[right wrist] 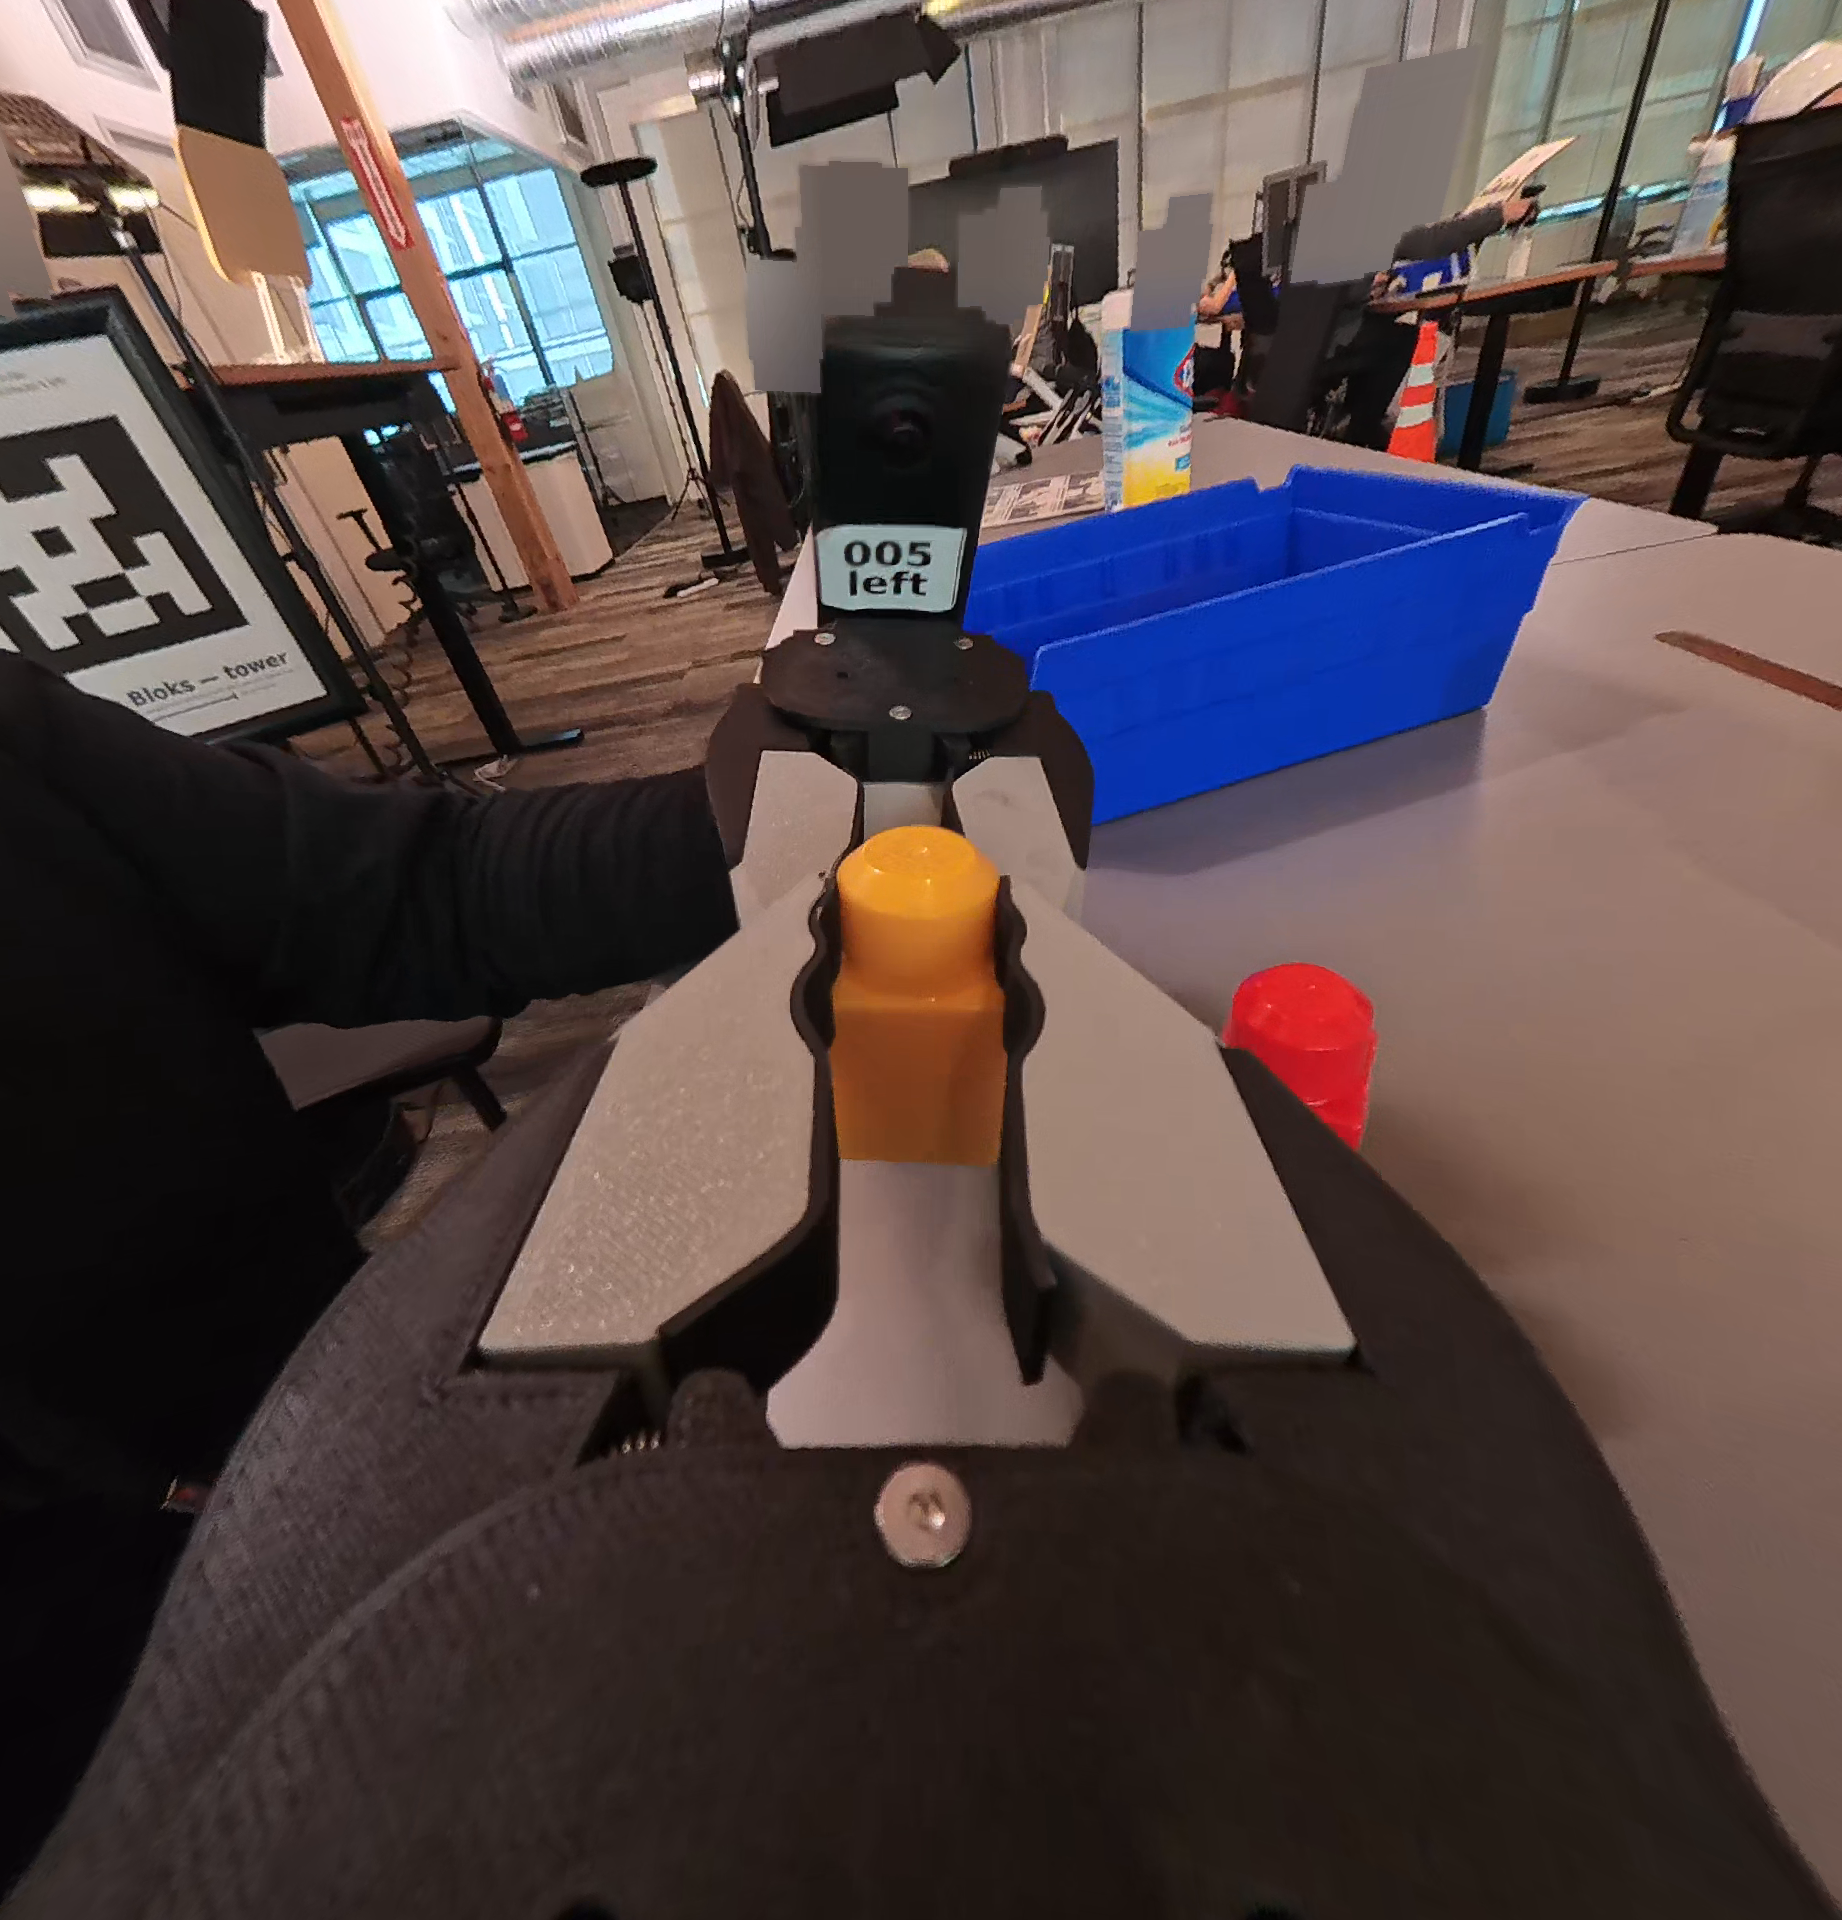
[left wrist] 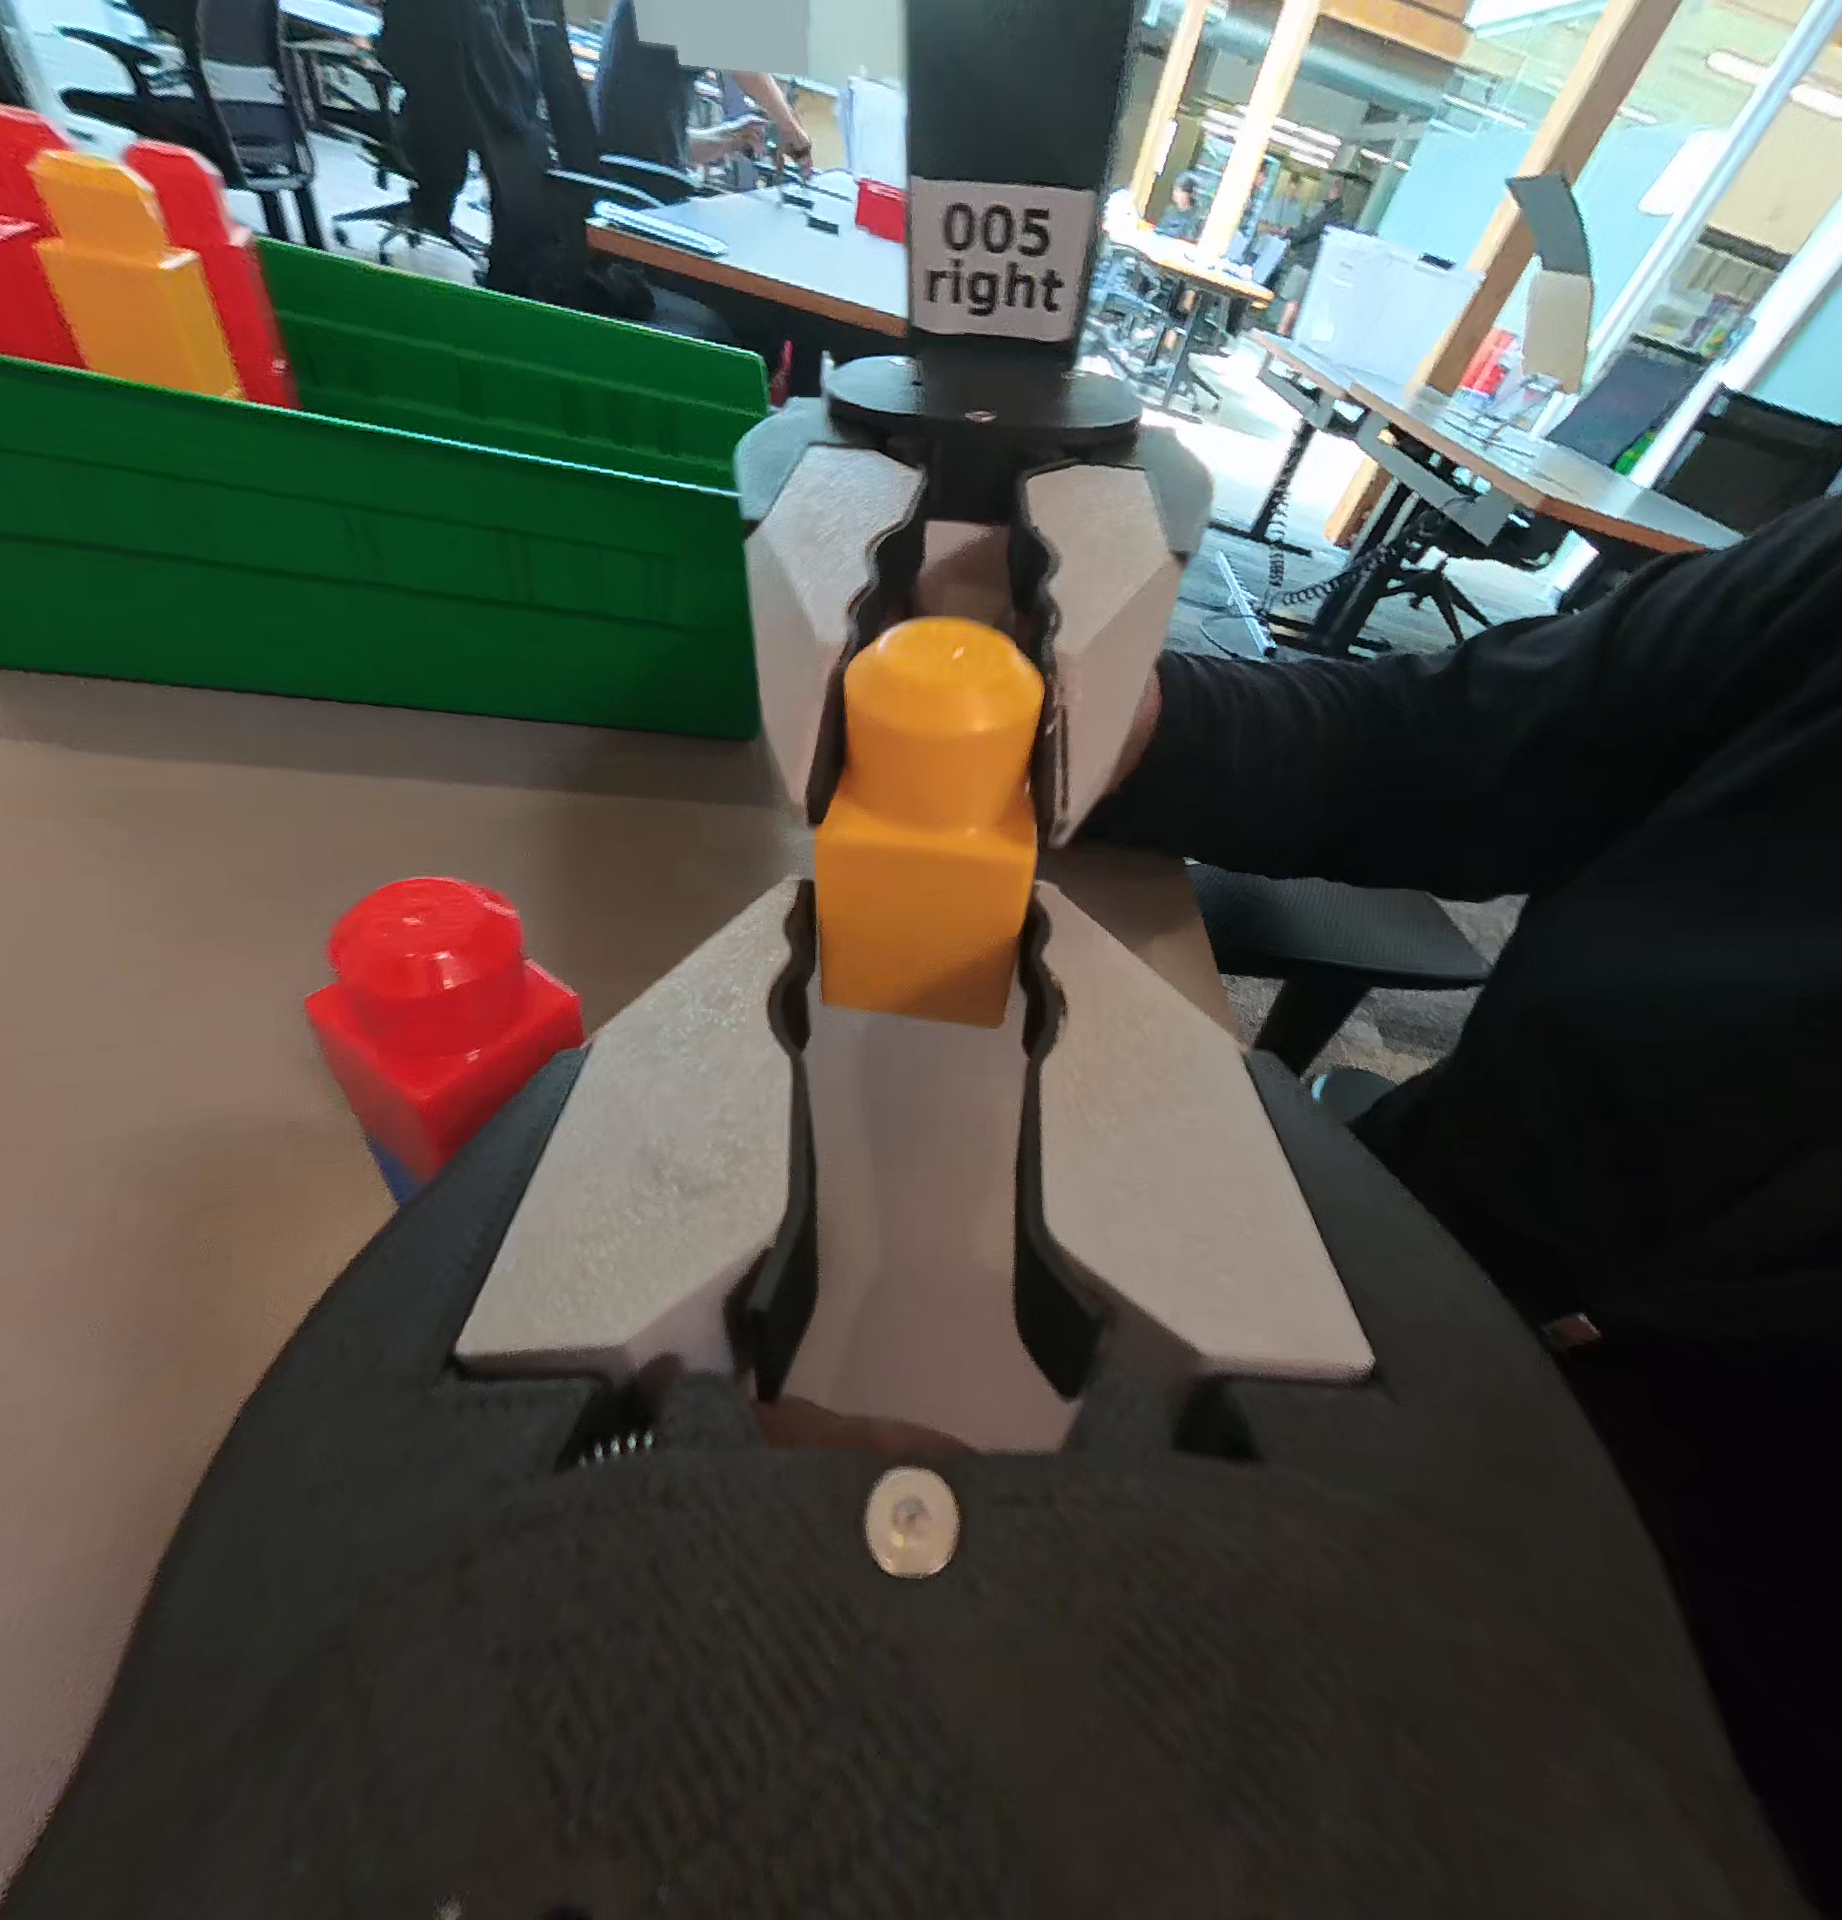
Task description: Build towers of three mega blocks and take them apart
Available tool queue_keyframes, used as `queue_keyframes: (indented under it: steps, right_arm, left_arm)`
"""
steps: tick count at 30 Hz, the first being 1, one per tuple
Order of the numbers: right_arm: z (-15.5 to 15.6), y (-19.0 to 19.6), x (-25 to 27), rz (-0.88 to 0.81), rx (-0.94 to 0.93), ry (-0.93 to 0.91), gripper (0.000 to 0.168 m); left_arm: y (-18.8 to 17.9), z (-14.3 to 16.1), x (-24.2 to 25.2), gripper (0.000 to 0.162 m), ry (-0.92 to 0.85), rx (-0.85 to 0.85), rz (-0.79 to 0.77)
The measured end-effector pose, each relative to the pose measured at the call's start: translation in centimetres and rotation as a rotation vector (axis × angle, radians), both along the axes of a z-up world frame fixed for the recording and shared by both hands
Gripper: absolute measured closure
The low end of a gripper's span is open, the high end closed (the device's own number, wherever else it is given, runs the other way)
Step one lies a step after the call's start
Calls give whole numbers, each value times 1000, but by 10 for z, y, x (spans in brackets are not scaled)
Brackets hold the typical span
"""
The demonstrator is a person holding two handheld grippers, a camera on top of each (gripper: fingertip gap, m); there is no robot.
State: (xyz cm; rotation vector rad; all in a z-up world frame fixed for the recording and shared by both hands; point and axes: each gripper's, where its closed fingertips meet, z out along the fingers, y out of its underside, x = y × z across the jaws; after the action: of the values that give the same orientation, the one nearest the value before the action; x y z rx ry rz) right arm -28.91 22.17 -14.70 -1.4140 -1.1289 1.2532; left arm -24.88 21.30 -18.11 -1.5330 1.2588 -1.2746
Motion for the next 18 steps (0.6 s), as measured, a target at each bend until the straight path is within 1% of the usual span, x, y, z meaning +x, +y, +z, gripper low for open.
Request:
queue_keyframes:
  steps: [2,4,6,9,11,12,13,15,16,18]
  right_arm:
    - [9,6,6,-37,9,46,141]
    - [20,15,16,-87,1,109,141]
    - [29,26,27,-144,-4,155,142]
    - [36,34,38,-203,9,187,142]
    - [39,35,41,-211,10,200,142]
    - [39,36,41,-214,11,202,142]
    - [39,36,41,-215,10,200,142]
    - [38,36,40,-216,6,196,142]
    - [37,35,40,-211,2,193,142]
    - [39,34,40,-210,5,199,142]
  left_arm:
    - [8,2,-4,109,-2,-1,43]
    - [14,5,-10,108,-5,7,67]
    - [27,3,-18,106,24,47,134]
    - [54,-9,-36,92,143,155,279]
    - [74,-18,-52,88,237,228,388]
    - [80,-24,-57,89,277,245,412]
    - [81,-30,-58,91,300,237,409]
    - [73,-44,-51,101,326,175,342]
    - [68,-50,-47,100,347,150,307]
    - [64,-61,-42,97,392,155,282]
